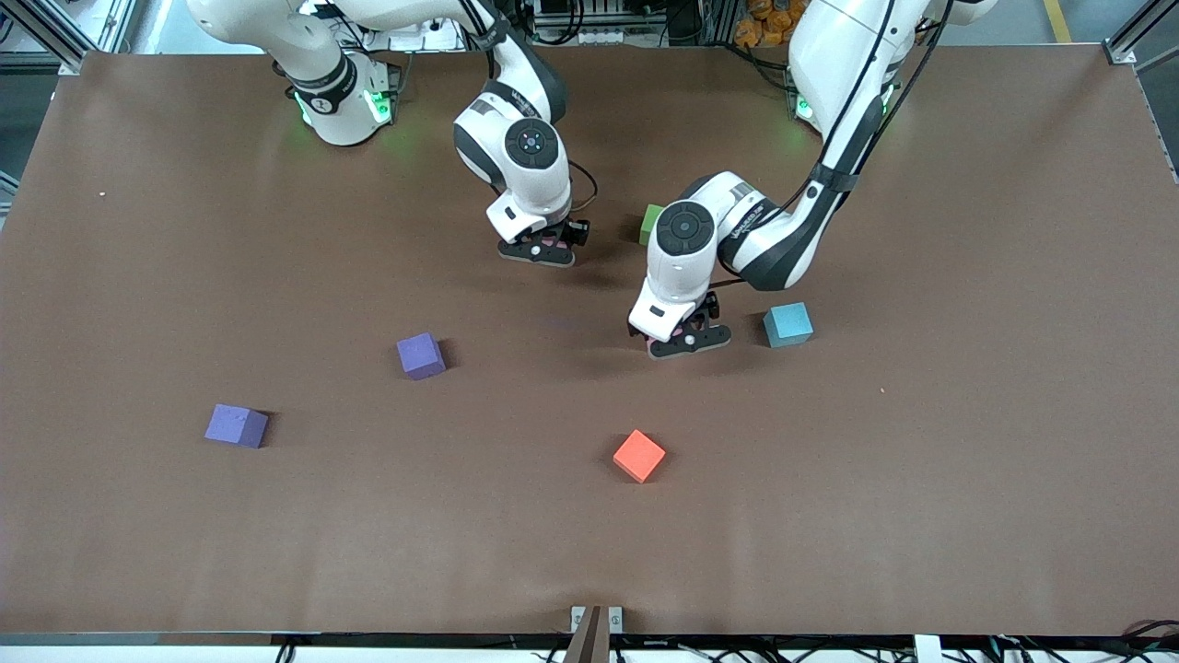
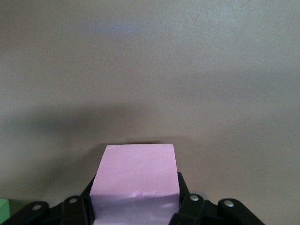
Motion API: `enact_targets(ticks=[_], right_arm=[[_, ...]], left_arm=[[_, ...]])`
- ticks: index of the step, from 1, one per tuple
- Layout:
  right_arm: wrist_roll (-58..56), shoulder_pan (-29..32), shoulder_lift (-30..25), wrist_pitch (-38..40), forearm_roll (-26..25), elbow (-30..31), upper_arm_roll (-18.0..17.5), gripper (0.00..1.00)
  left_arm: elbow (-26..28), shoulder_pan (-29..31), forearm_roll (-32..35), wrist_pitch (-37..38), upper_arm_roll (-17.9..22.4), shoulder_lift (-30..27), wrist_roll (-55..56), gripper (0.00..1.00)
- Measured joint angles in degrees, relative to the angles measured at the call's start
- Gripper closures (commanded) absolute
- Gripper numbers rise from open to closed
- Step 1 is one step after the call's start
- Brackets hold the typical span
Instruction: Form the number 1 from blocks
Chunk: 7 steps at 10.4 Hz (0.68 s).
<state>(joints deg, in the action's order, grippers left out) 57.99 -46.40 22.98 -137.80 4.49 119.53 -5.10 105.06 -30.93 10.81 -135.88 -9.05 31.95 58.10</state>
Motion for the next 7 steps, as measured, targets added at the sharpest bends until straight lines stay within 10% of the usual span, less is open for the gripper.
enact_targets(ticks=[6, 7], right_arm=[[0.2, -0.7, 1.4, -3.4, 0.1, 1.3, -0.2, 0.48], [0.2, -0.7, 1.5, -3.4, 0.1, 1.3, -0.2, 0.48]], left_arm=[[0.0, -0.5, 0.0, -1.1, -0.8, 2.4, 0.0, 0.00], [-0.2, -0.5, 0.0, -1.3, -0.8, 2.9, 0.0, 0.24]])
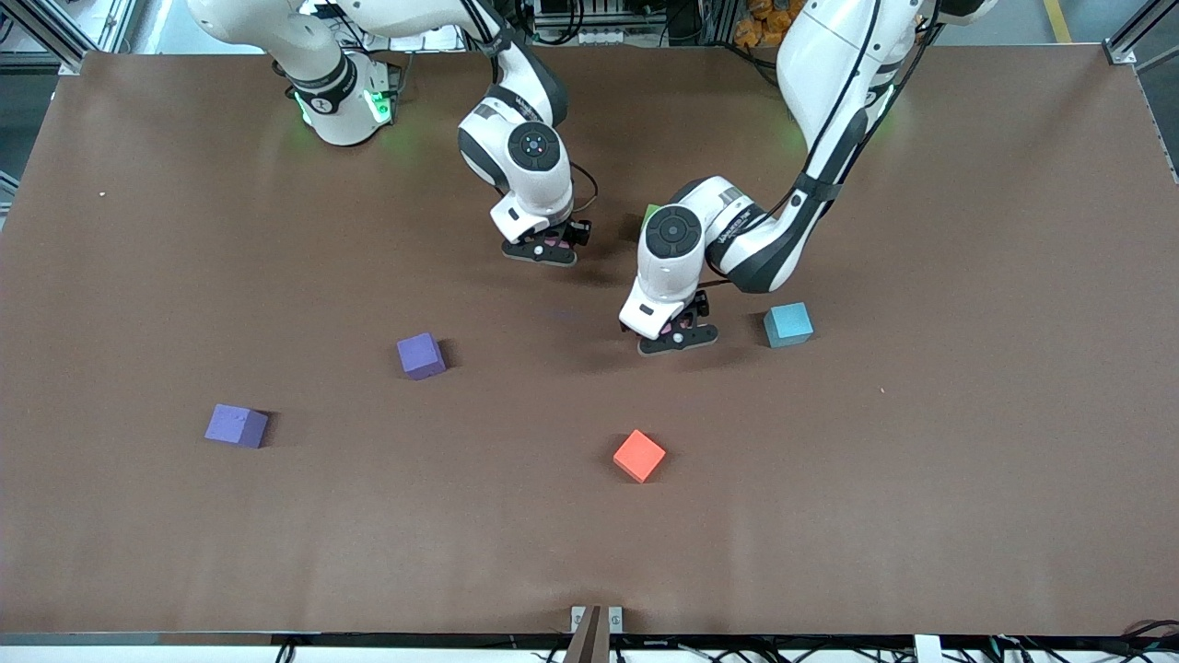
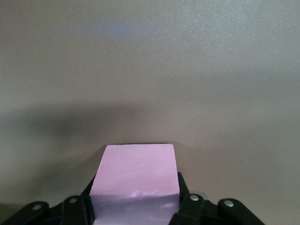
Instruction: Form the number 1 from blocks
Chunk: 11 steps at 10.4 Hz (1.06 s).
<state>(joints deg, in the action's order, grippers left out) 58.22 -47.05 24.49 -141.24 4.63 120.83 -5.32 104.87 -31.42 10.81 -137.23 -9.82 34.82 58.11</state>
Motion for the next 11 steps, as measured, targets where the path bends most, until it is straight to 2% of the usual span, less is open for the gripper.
enact_targets(ticks=[1, 2, 5, 6, 7, 8, 11], right_arm=[[0.0, 0.0, 0.0, 0.0, 0.0, 0.0, 0.0, 0.47], [0.0, 0.0, 0.0, 0.0, 0.0, 0.0, 0.0, 0.47], [0.0, 0.0, 0.0, -0.1, 0.0, 0.1, 0.1, 0.47], [0.0, 0.0, 0.0, -0.1, 0.0, 0.2, 0.1, 0.43], [0.0, 0.0, 0.0, -0.1, 0.0, 0.2, 0.1, 0.30], [0.0, 0.0, 0.0, -0.1, 0.0, 0.2, 0.1, 0.00], [0.0, 0.0, -0.4, -0.4, 0.0, 0.2, 0.0, 0.00]], left_arm=[[-0.3, 0.0, 0.0, -0.1, 0.0, 0.6, 0.0, 0.73], [-0.8, 0.1, 0.0, -0.1, 0.0, 1.0, 0.0, 1.00], [-1.3, 0.3, 0.0, -0.1, 0.1, 1.4, 0.0, 1.00], [-1.4, 0.4, 0.0, -0.1, 0.1, 1.4, 0.0, 1.00], [-1.7, 0.4, 0.0, -0.1, 0.1, 1.4, 0.0, 1.00], [-2.3, 0.3, 0.0, -0.1, 0.0, 1.4, 0.0, 1.00], [-3.6, -0.8, 0.0, -0.1, -0.3, 1.4, 0.8, 1.00]])
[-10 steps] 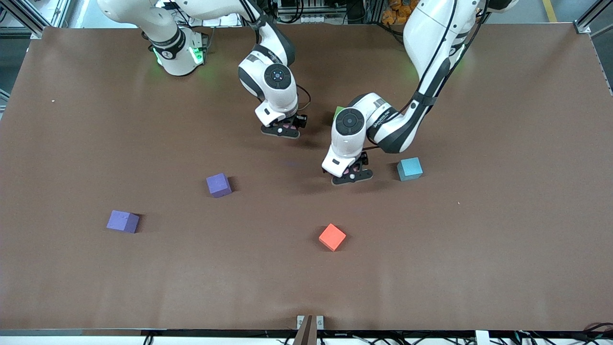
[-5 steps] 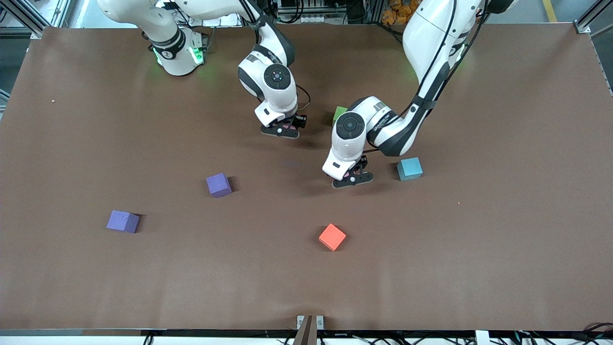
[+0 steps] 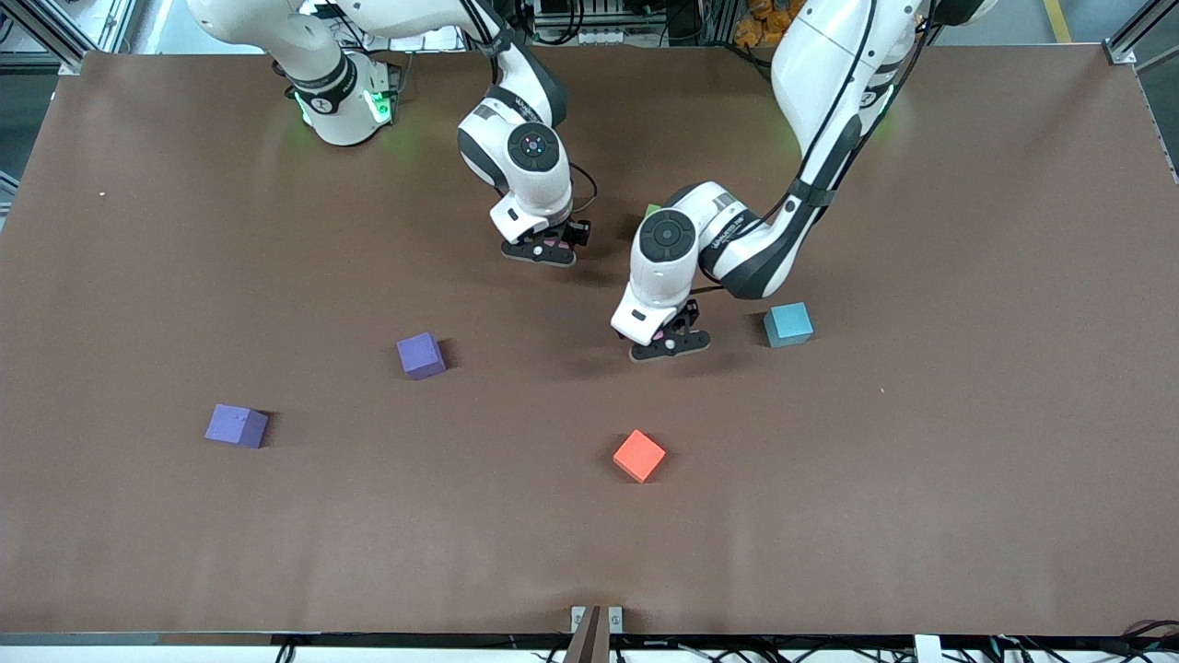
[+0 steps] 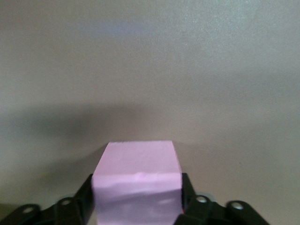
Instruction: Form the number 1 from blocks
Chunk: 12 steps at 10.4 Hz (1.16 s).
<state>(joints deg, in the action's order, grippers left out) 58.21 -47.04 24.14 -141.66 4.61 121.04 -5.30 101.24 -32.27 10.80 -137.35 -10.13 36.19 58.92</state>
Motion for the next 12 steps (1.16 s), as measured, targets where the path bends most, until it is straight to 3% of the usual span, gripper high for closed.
enact_targets(ticks=[5, 9, 12], right_arm=[[-2.0, 2.6, -7.3, 2.0, -0.5, 1.5, 0.1, 0.00], [-7.2, 12.0, -15.3, 6.2, -0.7, 4.9, 0.4, 0.00], [-20.4, 22.5, -17.5, 7.3, -2.0, 5.3, 0.6, 0.00]], left_arm=[[-0.9, -2.1, 0.0, 0.0, -0.2, 0.0, 0.5, 1.00], [-2.0, -7.6, 0.0, 0.0, -0.3, 0.1, -0.8, 1.00], [-5.2, -11.8, 0.0, 0.8, -0.3, 1.9, -3.1, 1.00]])
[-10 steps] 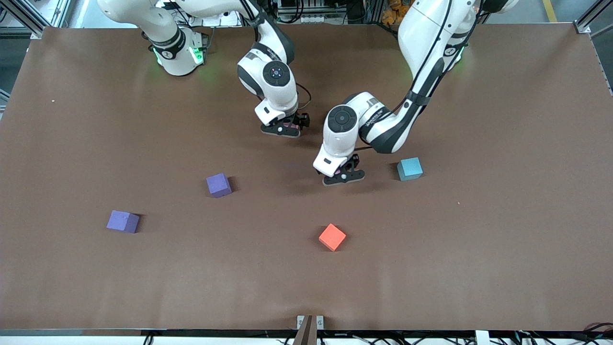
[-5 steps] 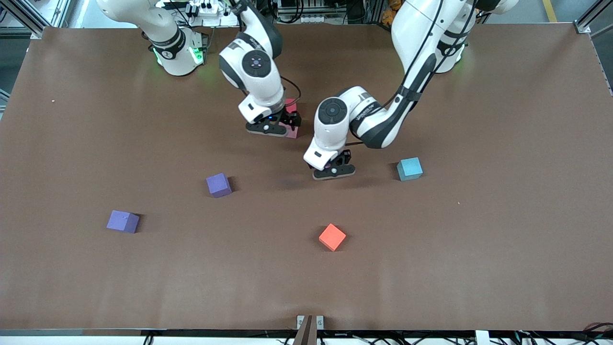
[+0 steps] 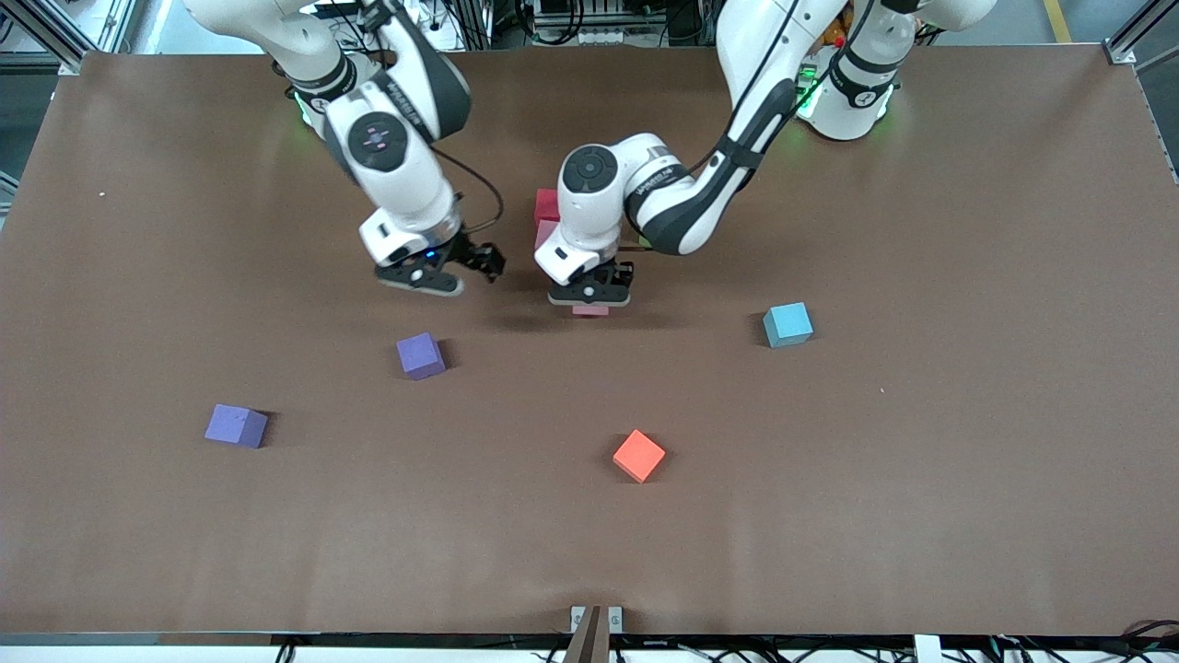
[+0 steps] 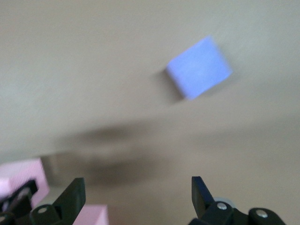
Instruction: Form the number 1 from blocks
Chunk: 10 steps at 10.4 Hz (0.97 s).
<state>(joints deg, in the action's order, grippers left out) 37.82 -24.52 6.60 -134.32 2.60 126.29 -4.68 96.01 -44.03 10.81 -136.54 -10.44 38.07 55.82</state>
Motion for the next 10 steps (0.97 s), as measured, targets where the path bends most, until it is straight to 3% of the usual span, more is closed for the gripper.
enact_targets(ticks=[4, 6, 10], right_arm=[[-26.7, 11.6, 2.7, -0.4, -0.5, -1.9, 0.6, 0.00], [-35.4, 11.9, 8.2, -0.7, -0.5, -6.8, 0.8, 0.00], [-37.4, 9.7, 15.3, -1.5, -0.5, -11.6, 0.6, 0.00]], left_arm=[[-6.6, -1.5, -0.1, 2.0, 0.1, 5.9, 0.0, 1.00], [-7.8, -1.9, -0.5, 2.3, 0.0, 6.4, 0.0, 1.00], [-8.8, -3.8, -0.7, 2.6, 0.0, 7.8, 0.5, 1.00]])
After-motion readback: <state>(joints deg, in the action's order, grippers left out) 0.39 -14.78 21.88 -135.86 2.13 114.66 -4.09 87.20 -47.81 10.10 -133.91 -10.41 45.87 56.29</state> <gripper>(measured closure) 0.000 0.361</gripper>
